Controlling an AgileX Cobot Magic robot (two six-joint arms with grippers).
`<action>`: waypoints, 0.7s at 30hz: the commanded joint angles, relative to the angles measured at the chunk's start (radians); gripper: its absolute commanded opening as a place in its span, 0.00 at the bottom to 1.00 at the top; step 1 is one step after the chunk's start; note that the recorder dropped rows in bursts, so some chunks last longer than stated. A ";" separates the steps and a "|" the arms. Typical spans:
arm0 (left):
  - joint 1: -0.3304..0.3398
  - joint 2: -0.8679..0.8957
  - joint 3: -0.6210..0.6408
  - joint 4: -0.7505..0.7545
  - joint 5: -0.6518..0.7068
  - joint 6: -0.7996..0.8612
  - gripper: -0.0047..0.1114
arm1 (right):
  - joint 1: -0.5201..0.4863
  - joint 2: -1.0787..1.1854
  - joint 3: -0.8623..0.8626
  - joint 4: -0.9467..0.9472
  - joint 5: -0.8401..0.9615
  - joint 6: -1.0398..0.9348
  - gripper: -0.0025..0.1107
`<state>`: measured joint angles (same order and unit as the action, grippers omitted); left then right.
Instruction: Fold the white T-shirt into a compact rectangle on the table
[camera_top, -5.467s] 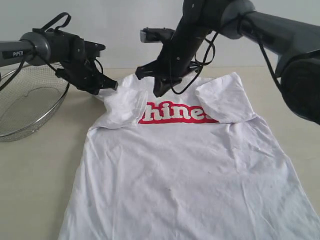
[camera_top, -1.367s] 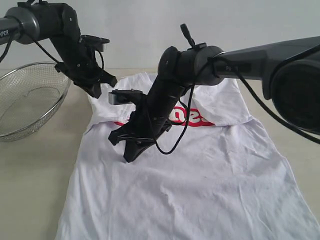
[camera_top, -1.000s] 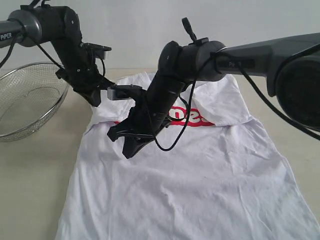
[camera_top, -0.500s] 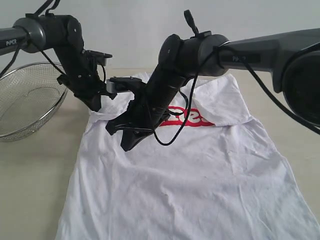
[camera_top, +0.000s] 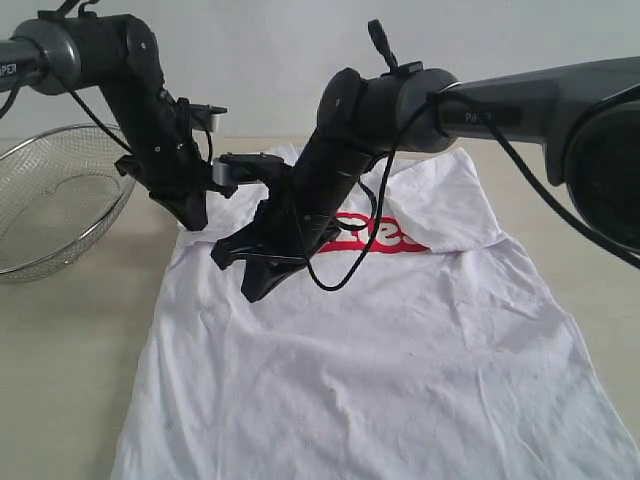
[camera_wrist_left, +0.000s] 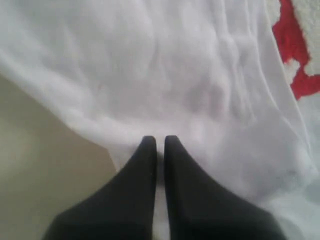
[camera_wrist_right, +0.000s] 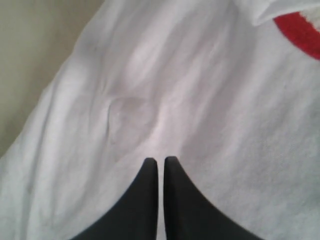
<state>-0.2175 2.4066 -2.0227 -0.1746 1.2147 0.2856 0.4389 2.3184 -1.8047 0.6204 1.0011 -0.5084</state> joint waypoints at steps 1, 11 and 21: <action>-0.004 -0.010 0.040 -0.002 -0.018 0.014 0.08 | 0.000 -0.016 0.001 -0.004 0.011 0.002 0.02; -0.004 -0.008 0.058 0.014 -0.074 -0.009 0.08 | 0.000 -0.016 0.001 0.002 0.020 0.002 0.02; -0.004 0.005 0.113 0.026 -0.149 0.018 0.08 | -0.002 -0.032 0.001 0.002 -0.028 0.031 0.02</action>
<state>-0.2189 2.4084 -1.9249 -0.1556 1.0964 0.2909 0.4389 2.3160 -1.8047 0.6224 0.9985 -0.4864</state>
